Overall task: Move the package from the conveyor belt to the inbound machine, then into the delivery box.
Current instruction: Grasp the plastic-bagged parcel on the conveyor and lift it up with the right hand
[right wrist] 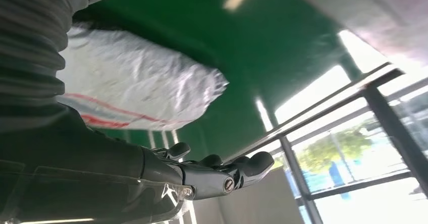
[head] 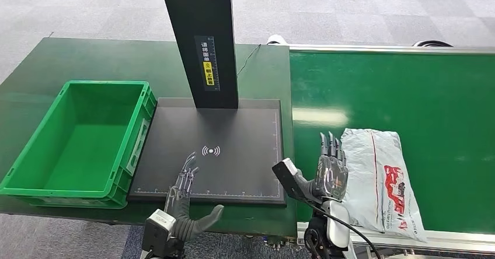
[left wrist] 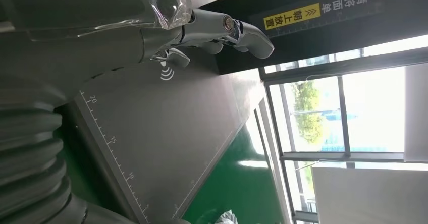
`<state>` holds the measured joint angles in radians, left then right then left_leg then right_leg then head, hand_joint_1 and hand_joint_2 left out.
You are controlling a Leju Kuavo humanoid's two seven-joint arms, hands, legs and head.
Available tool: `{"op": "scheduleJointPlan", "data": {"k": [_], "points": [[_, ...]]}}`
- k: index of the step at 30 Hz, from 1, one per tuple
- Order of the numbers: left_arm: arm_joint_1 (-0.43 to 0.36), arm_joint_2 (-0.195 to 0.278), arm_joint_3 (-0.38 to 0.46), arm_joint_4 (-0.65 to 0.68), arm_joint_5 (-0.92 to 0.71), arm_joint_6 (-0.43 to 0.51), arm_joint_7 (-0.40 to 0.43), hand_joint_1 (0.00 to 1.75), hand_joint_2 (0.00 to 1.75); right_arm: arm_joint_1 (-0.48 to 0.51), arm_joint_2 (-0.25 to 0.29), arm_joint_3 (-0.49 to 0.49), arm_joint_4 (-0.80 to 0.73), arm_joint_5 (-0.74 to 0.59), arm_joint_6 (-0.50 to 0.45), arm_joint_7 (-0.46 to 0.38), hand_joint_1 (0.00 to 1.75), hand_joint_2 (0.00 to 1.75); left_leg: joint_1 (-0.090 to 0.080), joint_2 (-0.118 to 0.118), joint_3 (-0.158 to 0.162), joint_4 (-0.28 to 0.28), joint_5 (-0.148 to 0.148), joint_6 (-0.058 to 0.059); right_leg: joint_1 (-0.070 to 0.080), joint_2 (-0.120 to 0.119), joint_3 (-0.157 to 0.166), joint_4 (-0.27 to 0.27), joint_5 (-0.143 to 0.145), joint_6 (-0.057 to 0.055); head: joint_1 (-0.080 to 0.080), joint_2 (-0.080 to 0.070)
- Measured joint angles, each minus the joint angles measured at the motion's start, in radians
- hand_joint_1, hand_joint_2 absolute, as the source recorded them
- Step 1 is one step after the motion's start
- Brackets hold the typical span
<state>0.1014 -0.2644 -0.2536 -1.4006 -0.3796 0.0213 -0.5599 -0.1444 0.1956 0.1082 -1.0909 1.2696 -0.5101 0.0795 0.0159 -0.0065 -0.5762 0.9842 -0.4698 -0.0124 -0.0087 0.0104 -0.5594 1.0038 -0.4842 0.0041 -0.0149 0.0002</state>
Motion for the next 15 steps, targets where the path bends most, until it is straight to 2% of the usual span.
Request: {"op": "scheduleJointPlan", "data": {"k": [8,15], "points": [[0.009,0.003,0.003,-0.01,-0.002,-0.001,0.012,0.0,1.75,0.033,-0.036,-0.09,0.005,0.255,0.041,0.21,0.0,1.75,0.0,-0.001,-0.001,0.0,0.0,0.0,0.0,0.0,0.0,0.0,0.0,0.0,0.0,0.0],[0.011,0.003,0.004,-0.01,0.0,-0.002,0.016,0.0,1.75,0.036,-0.051,-0.147,0.031,0.271,0.111,0.265,0.0,1.75,0.0,0.0,-0.001,0.0,0.0,0.0,0.0,0.0,0.0,0.0,0.0,0.0,0.0,0.0]]}}
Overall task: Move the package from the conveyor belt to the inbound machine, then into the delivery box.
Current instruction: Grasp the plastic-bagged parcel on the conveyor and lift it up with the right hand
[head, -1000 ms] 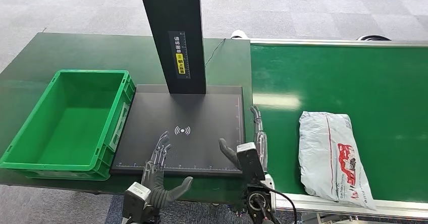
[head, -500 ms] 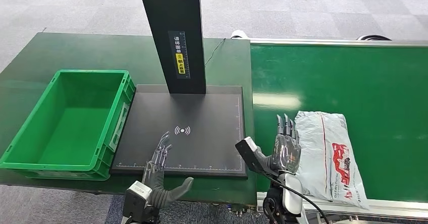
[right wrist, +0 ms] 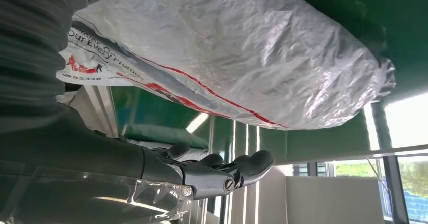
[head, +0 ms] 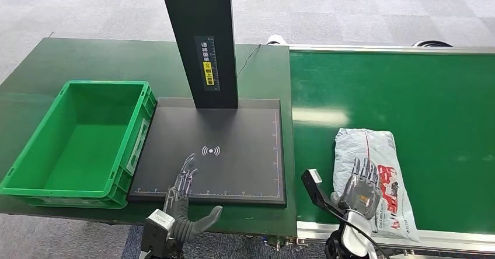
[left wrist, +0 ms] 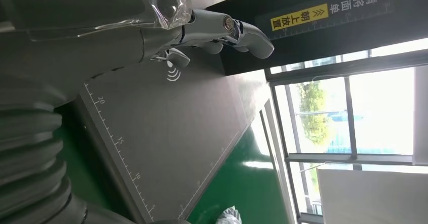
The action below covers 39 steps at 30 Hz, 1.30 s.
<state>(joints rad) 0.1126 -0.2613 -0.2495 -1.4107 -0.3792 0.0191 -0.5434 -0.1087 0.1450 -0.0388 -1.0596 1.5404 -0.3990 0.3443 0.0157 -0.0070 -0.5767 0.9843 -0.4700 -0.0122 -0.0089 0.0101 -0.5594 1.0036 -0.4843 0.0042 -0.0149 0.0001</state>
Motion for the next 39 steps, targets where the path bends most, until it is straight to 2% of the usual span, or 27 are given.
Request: {"op": "scheduleJointPlan", "data": {"k": [10,16,23,39], "points": [[0.0,0.0,0.0,0.0,0.001,-0.007,0.002,0.0,1.75,-0.002,-0.006,-0.019,0.027,0.0,0.021,0.009,0.0,1.75,0.0,0.0,0.0,0.0,0.0,0.0,0.0,0.0,0.0,0.0,0.0,0.0,0.0,0.0],[0.0,0.0,0.002,0.0,0.004,-0.016,0.003,0.0,1.75,-0.001,-0.009,-0.029,0.049,0.0,0.081,0.022,0.0,1.75,0.0,0.0,0.0,0.0,0.0,0.0,0.0,0.0,0.0,0.0,0.0,0.0,0.0,0.0],[-0.007,0.0,0.002,0.008,0.01,-0.016,0.003,0.0,1.75,-0.023,-0.006,-0.036,0.109,-0.008,0.175,-0.004,0.0,1.75,0.0,0.002,0.005,0.0,-0.002,0.001,0.0,0.001,0.003,0.0,-0.001,0.0,0.0,0.0],[-0.013,0.0,0.003,0.012,0.012,-0.018,0.003,0.0,1.75,-0.062,0.001,-0.03,0.175,-0.009,0.199,-0.013,0.0,1.75,0.0,0.002,0.024,0.0,-0.006,0.002,0.0,0.002,0.022,-0.002,-0.003,0.001,0.0,0.0]]}}
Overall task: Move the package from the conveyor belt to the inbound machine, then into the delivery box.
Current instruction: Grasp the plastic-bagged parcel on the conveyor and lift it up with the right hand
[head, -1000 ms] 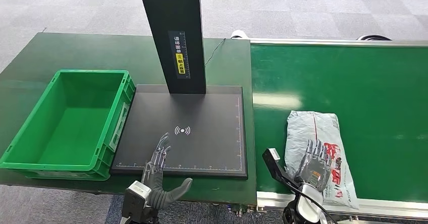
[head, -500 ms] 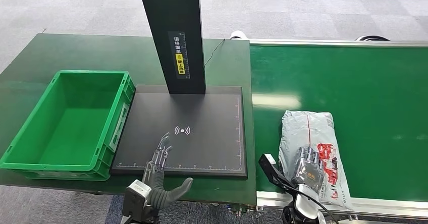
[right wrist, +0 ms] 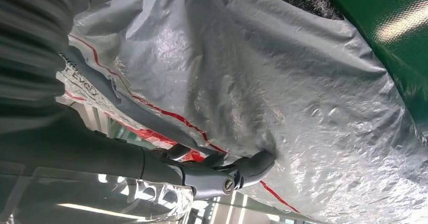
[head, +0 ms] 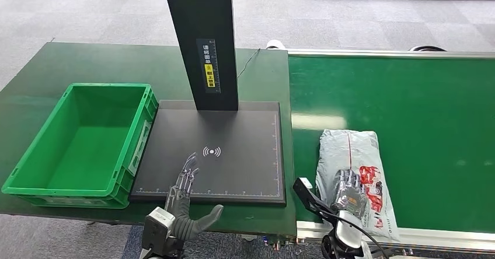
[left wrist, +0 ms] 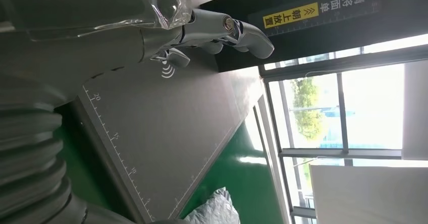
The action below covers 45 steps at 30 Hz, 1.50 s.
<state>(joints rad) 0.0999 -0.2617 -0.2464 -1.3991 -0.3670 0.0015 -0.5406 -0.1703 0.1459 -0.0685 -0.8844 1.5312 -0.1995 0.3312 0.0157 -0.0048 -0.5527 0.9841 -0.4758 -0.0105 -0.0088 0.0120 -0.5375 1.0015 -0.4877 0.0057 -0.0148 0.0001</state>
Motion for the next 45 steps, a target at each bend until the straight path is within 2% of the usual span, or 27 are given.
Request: {"op": "scheduleJointPlan", "data": {"k": [4,5,8,9,24,30,33,38,43,45], "points": [[0.0,0.0,0.0,0.0,0.0,0.0,0.0,0.0,1.75,-0.001,0.002,0.002,0.003,0.0,0.0,-0.001,0.0,1.75,0.0,0.0,0.001,0.0,0.0,0.0,0.0,0.0,0.001,0.0,0.0,0.0,0.0,0.0],[0.0,0.0,0.0,0.0,0.0,0.0,0.0,0.0,1.75,-0.002,0.003,0.002,0.004,0.0,0.0,-0.002,0.05,1.75,0.0,0.0,0.001,0.0,0.0,0.0,0.0,0.0,0.001,0.0,0.0,0.0,0.0,0.0],[0.0,0.0,0.001,0.0,0.001,0.0,0.0,0.0,1.75,-0.003,0.004,0.004,0.009,-0.004,0.004,-0.005,1.36,1.75,0.0,0.0,0.001,0.0,0.0,0.0,0.0,0.0,0.002,0.0,0.0,0.0,0.0,0.0],[0.0,0.0,0.001,0.0,0.001,-0.001,0.0,0.0,1.75,-0.003,0.005,0.005,0.012,-0.007,0.006,-0.007,1.75,1.75,0.0,0.0,0.002,0.0,0.0,0.0,0.0,0.0,0.002,0.0,0.0,0.0,0.0,0.0],[-0.01,-0.001,0.011,0.009,0.008,-0.012,-0.002,0.0,1.75,-0.041,-0.002,0.018,0.063,-0.035,0.011,-0.048,1.75,1.75,-0.001,-0.001,0.002,0.001,-0.003,0.002,-0.001,-0.001,0.003,0.0,-0.003,0.003,0.0,0.0],[-0.01,-0.001,0.014,0.009,0.003,-0.017,-0.002,0.0,1.75,-0.041,-0.006,0.026,0.064,-0.068,-0.026,-0.087,1.75,1.75,-0.001,-0.001,0.0,0.001,-0.003,0.002,-0.001,-0.001,0.002,0.0,-0.003,0.003,0.0,0.0],[-0.01,-0.001,0.017,0.009,0.0,-0.021,-0.004,0.0,1.75,-0.032,-0.007,0.031,0.056,-0.11,-0.071,-0.146,1.75,1.75,-0.001,-0.001,-0.002,0.001,-0.003,0.002,-0.001,-0.001,0.001,0.0,-0.003,0.003,0.0,0.0],[-0.009,-0.002,0.026,0.016,-0.005,-0.025,-0.018,0.0,1.75,0.005,0.001,0.033,-0.023,-0.281,-0.153,-0.317,1.75,1.75,-0.001,-0.001,-0.007,0.001,-0.003,0.002,-0.001,-0.001,-0.004,0.0,-0.003,0.003,0.0,0.0],[-0.009,-0.004,0.032,0.017,-0.008,-0.026,-0.021,0.0,1.75,0.026,0.009,0.035,-0.097,-0.332,-0.181,-0.357,1.75,1.75,-0.001,-0.001,-0.011,0.001,-0.003,0.002,-0.001,-0.001,-0.008,0.0,-0.003,0.003,0.0,0.0],[-0.009,-0.004,0.034,0.017,-0.009,-0.025,-0.023,0.0,1.75,0.037,0.012,0.034,-0.125,-0.377,-0.235,-0.401,1.75,1.75,-0.001,-0.001,-0.013,0.001,-0.003,0.002,-0.001,-0.001,-0.01,0.0,-0.003,0.003,0.0,0.0]]}}
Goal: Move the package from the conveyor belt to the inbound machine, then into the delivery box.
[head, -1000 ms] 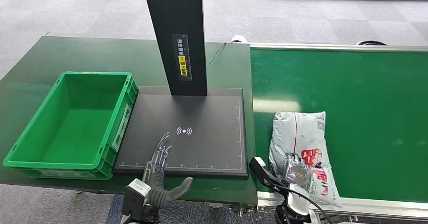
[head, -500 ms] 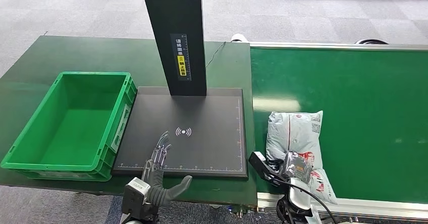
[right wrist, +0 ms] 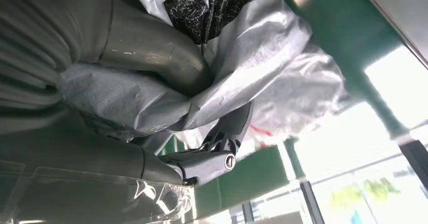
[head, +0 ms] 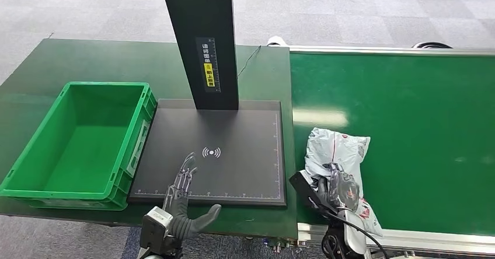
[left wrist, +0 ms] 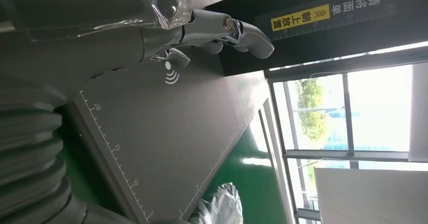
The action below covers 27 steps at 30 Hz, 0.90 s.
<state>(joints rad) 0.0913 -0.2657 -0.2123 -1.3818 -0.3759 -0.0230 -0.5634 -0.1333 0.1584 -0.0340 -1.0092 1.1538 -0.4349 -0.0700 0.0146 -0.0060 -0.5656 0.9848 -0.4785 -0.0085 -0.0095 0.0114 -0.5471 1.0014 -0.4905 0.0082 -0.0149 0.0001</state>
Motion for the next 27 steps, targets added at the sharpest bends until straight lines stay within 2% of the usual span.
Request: {"op": "scheduleJointPlan", "data": {"k": [6,11,15,19,27], "points": [[-0.002,-0.002,0.001,0.016,0.0,0.02,-0.022,0.0,1.75,0.048,0.016,-0.005,-0.166,-0.242,-0.223,-0.236,1.75,1.75,0.0,0.0,-0.003,0.0,0.0,0.0,0.0,0.0,-0.003,0.0,0.0,0.0,0.0,0.0],[-0.009,-0.005,0.0,0.036,0.005,0.036,-0.034,0.0,1.75,0.089,0.064,-0.031,-0.301,-0.329,-0.255,-0.443,1.75,1.75,0.0,0.0,-0.004,0.0,0.0,0.0,0.0,0.0,-0.005,0.0,0.0,0.0,0.0,0.0],[-0.012,-0.005,0.0,0.049,0.008,0.046,-0.037,0.0,1.75,0.108,0.11,-0.065,-0.377,-0.404,-0.256,-0.577,1.75,1.75,0.0,0.0,-0.004,0.0,0.0,0.0,0.0,0.0,-0.005,0.0,0.0,0.0,0.0,0.0],[-0.013,-0.005,0.0,0.058,0.01,0.047,-0.041,0.0,1.75,0.121,0.133,-0.078,-0.442,-0.482,-0.256,-0.619,1.75,1.75,0.0,0.0,-0.004,0.0,0.0,0.0,0.0,0.0,-0.005,0.0,0.0,0.0,0.0,0.0],[-0.014,-0.006,0.0,0.065,0.01,0.048,-0.046,0.0,1.75,0.132,0.147,-0.089,-0.5,-0.502,-0.256,-0.625,1.75,1.75,-0.001,0.0,-0.004,0.0,0.0,0.0,-0.001,0.0,-0.005,0.0,0.0,0.0,0.0,0.0]]}}
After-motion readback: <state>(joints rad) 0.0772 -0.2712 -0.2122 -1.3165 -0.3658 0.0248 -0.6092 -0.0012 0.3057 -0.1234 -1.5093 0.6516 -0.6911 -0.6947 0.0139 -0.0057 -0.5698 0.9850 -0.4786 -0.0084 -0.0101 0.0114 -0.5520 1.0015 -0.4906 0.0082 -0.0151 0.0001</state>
